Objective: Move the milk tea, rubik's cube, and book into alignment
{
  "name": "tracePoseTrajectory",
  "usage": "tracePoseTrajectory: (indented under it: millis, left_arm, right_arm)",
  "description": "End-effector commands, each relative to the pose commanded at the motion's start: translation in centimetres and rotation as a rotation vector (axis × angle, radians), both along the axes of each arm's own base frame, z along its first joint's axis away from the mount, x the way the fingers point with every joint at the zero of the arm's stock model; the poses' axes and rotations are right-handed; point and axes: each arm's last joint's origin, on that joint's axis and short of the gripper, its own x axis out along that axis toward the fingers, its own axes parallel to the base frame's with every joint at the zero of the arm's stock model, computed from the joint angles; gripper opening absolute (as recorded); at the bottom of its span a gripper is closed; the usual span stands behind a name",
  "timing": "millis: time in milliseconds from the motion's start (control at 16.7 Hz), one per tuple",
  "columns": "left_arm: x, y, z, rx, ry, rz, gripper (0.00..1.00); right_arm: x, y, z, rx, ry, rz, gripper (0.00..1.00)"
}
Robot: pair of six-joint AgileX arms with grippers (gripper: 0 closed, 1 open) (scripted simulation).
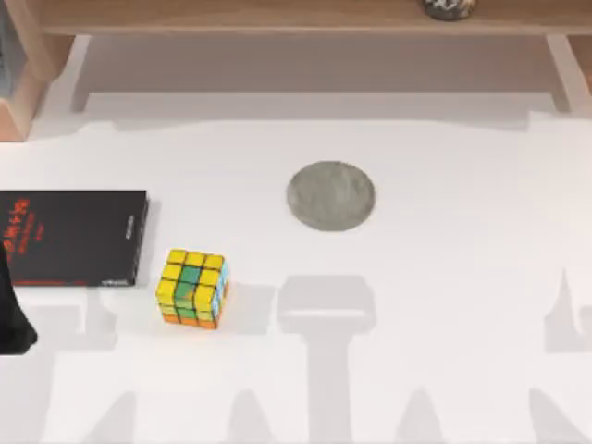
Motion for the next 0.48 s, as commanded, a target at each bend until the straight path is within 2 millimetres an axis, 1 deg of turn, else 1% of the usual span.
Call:
tracePoseTrajectory:
  millis: [120,240,360,480]
  left_arm:
    - [0.0,0.0,0.0,0.000,0.000,0.000,1.00]
    - [0.0,0.0,0.0,0.000,0.000,0.000,1.00]
    - [0.0,0.0,0.0,0.000,0.000,0.000,1.00]
    - [0.0,0.0,0.0,0.000,0.000,0.000,1.00]
  right_arm:
    - [0.0,0.0,0.0,0.000,0.000,0.000,1.00]
    - [0.1,0.1,0.7,-0.001,-0.007,-0.001,1.00]
    - [0.3,0.2,2.2,-0.002,-0.021,-0.002,1.00]
    - [1.0,0.5,4.4,-0.002,-0.036,-0.004,1.00]
